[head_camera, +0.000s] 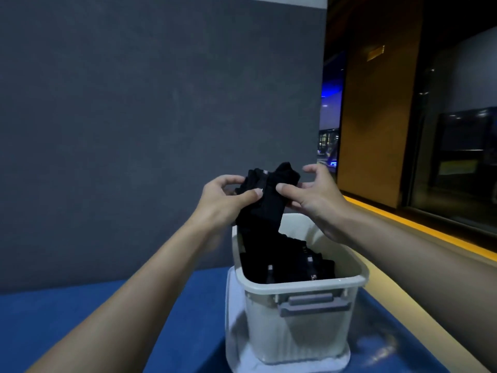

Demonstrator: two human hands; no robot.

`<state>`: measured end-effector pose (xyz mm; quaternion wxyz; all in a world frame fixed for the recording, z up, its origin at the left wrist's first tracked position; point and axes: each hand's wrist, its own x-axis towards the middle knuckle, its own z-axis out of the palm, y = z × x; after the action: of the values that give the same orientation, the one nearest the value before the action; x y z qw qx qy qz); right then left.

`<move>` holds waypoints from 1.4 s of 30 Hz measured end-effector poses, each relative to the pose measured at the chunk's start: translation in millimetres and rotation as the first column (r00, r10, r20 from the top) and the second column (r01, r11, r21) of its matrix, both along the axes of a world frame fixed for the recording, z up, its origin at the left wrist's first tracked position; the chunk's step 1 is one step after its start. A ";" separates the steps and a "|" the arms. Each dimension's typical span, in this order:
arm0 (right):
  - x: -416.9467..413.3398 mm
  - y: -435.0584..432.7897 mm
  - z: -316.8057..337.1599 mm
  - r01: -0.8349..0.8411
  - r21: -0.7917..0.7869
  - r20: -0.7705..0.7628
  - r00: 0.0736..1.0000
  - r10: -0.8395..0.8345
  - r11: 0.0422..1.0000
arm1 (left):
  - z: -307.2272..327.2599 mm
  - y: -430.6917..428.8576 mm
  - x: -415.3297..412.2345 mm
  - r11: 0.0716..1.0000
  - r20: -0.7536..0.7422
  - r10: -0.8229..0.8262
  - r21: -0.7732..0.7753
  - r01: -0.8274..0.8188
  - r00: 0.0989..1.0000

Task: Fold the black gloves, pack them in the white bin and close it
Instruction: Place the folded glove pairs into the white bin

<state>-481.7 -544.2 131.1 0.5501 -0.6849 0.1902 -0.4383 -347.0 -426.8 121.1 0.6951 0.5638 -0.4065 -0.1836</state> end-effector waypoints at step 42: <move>-43.0 -62.2 -60.3 -0.151 -0.212 -0.649 0.761 -0.023 0.966 | -45.2 -104.2 21.4 0.658 0.668 -0.513 0.710 -0.253 0.539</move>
<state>-524.7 -606.4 70.8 0.3744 -0.8637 0.2873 -0.1770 -325.6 -531.1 75.9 0.1049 0.7730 -0.6177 -0.0992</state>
